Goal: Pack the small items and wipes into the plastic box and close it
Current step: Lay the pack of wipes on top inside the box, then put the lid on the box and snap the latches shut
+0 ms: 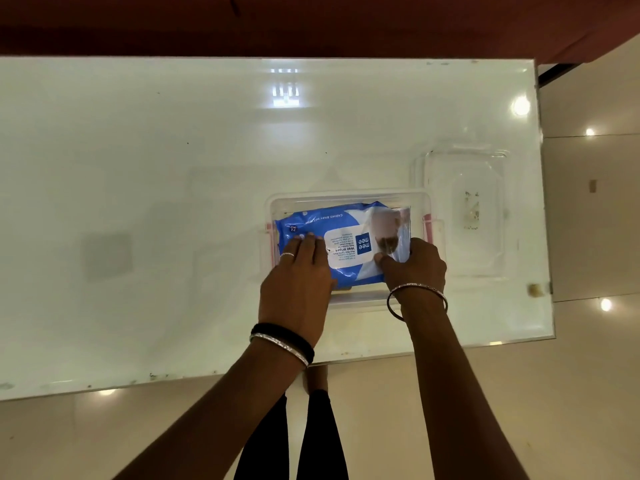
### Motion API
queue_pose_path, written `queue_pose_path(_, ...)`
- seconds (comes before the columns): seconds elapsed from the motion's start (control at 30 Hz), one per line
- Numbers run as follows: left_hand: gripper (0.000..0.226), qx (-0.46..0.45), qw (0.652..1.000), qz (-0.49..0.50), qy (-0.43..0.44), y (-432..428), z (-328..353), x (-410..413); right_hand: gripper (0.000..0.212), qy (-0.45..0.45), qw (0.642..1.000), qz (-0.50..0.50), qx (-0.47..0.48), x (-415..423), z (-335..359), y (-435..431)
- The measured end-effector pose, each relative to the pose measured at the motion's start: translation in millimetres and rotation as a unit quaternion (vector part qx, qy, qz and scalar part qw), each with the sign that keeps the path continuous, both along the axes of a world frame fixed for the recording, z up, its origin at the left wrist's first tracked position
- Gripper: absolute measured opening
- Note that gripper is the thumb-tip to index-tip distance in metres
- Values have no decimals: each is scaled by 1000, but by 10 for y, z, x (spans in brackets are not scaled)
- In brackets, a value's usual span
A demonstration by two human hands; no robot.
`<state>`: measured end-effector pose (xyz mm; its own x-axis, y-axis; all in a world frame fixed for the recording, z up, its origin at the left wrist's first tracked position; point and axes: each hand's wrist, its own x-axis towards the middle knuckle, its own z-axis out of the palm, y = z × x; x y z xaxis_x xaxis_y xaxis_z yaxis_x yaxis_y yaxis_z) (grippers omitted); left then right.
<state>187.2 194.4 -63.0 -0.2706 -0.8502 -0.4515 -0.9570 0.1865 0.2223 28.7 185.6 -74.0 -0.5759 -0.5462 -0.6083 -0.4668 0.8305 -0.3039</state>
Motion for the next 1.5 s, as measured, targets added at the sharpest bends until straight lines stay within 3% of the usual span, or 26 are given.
queue_pose_path(0.17,81,46,998,1,-37,10,-126,-53,54,73,996,21,-56,103,153,116)
queue_pose_path(0.3,81,75,996,9,-57,4,-130,-142,70,149,967,133,-156,337,216,257)
queue_pose_path(0.47,76,86,994,31,-54,-42,-160,-174,81,50,958,281,-33,503,29,325)
queue_pose_path(0.7,78,102,993,28,-60,-48,-182,-172,89,21,950,313,7,414,-25,243)
queue_pose_path(0.77,77,89,994,41,-43,-48,-123,-161,74,-6,958,285,-36,339,76,250)
queue_pose_path(0.9,46,13,993,104,55,-79,97,-182,23,15,946,135,-294,3,378,343)
queue_pose_path(0.97,35,-27,987,103,122,-138,222,-290,17,42,935,48,-348,-260,436,418)
queue_pose_path(1.07,26,-59,971,97,212,-318,359,-576,17,38,932,-108,-345,-653,338,545)
queue_pose_path(1.2,22,-62,961,54,265,-709,389,-1039,18,-8,905,-312,-290,-1070,56,709)
queue_pose_path(1.37,25,-33,961,47,269,-1250,135,-1502,20,-23,926,-330,-183,-1259,-218,821)
queue_pose_path(1.5,46,38,980,22,194,-1578,-141,-1803,53,-79,905,-394,-140,-1227,-359,830)
